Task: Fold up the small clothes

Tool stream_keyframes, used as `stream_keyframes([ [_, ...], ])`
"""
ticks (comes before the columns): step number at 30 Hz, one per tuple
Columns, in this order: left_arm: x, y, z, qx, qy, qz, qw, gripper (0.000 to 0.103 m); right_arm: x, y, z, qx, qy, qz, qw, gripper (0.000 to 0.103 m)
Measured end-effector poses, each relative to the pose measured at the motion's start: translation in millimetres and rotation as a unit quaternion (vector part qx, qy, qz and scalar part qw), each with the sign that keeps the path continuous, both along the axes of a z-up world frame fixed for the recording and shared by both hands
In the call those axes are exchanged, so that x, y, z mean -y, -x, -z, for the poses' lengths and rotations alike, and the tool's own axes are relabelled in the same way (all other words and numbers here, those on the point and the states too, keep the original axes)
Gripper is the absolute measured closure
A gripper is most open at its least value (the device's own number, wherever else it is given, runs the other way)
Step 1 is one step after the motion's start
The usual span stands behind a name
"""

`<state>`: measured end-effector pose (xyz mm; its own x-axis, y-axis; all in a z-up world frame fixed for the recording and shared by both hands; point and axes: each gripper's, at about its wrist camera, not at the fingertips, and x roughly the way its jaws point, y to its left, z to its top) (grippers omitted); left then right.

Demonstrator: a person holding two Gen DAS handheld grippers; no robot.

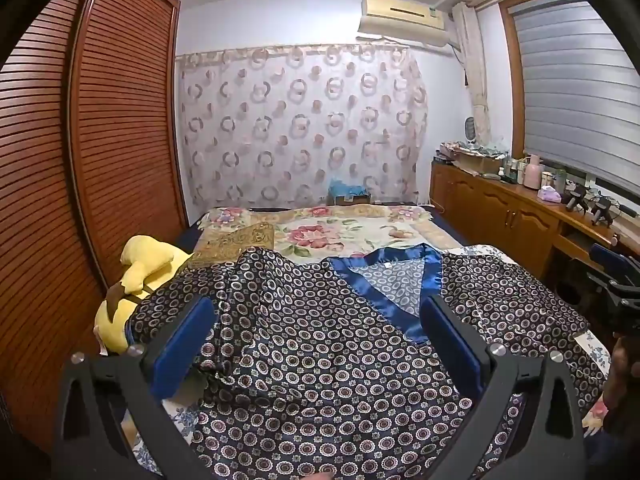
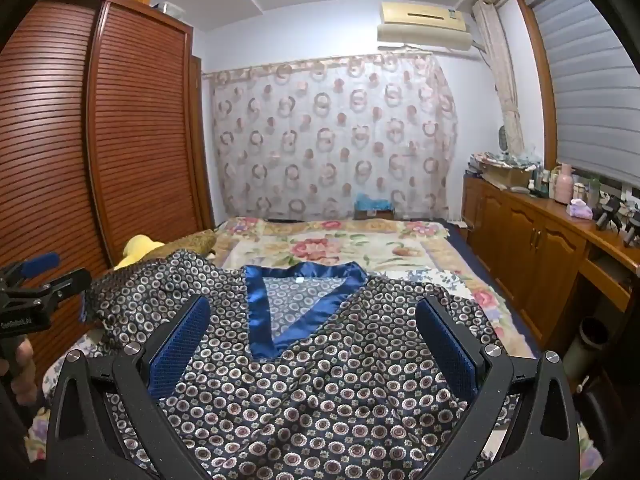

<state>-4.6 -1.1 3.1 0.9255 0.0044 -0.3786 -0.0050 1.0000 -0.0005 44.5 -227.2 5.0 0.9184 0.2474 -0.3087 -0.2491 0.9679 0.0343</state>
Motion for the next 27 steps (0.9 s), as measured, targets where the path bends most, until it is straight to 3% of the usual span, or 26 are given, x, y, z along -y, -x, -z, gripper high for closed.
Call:
stream_keyframes([
  [27,-0.9,1.1,-0.7,0.001,0.002,0.0,1.0,0.0,0.4,1.2,1.6,-0.001,0.001,0.0,1.0,0.0],
])
